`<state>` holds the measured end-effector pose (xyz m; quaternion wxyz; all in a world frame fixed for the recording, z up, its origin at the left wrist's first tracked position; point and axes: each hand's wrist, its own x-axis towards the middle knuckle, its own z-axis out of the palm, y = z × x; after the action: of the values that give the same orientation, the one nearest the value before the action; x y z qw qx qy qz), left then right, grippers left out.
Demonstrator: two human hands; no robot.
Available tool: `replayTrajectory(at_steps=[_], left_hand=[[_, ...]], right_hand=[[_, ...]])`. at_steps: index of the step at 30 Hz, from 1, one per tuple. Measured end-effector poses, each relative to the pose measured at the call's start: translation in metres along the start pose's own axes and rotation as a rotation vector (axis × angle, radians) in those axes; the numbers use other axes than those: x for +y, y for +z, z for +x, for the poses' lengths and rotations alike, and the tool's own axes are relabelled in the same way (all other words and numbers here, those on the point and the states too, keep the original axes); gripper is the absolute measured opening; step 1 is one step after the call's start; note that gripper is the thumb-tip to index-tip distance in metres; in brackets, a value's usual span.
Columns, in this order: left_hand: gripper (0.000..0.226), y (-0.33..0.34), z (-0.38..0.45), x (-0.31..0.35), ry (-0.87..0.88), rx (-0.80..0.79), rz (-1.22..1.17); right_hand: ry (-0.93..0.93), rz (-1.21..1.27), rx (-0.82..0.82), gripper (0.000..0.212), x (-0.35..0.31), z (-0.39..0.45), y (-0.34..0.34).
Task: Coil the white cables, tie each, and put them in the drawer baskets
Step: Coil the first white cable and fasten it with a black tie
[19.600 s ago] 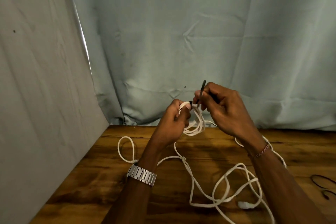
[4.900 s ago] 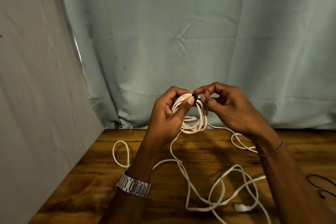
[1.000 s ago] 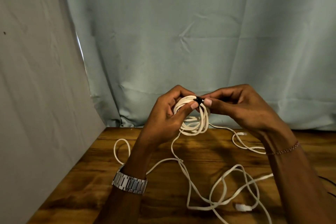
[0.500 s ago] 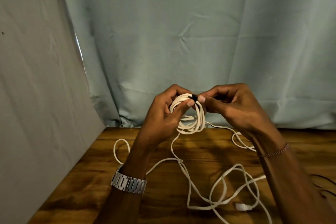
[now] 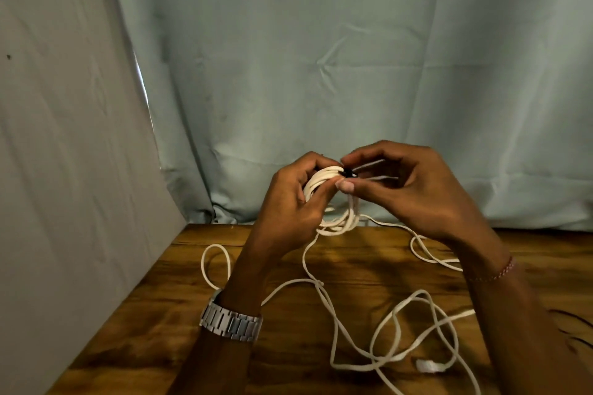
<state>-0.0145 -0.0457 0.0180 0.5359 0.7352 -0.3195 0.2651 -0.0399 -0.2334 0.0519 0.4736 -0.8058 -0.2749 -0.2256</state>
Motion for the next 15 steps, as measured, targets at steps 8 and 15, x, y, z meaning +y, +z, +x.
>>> replayTrajectory(at_steps=[8,15], left_hand=[[0.014,0.008,-0.002,-0.005,0.120,0.094,0.221],[0.020,0.017,-0.002,-0.013,0.185,0.200,0.273]], right_hand=[[0.035,-0.030,0.303,0.025,0.002,0.002,0.031],[0.163,0.016,0.375,0.023,0.006,0.004,0.029]])
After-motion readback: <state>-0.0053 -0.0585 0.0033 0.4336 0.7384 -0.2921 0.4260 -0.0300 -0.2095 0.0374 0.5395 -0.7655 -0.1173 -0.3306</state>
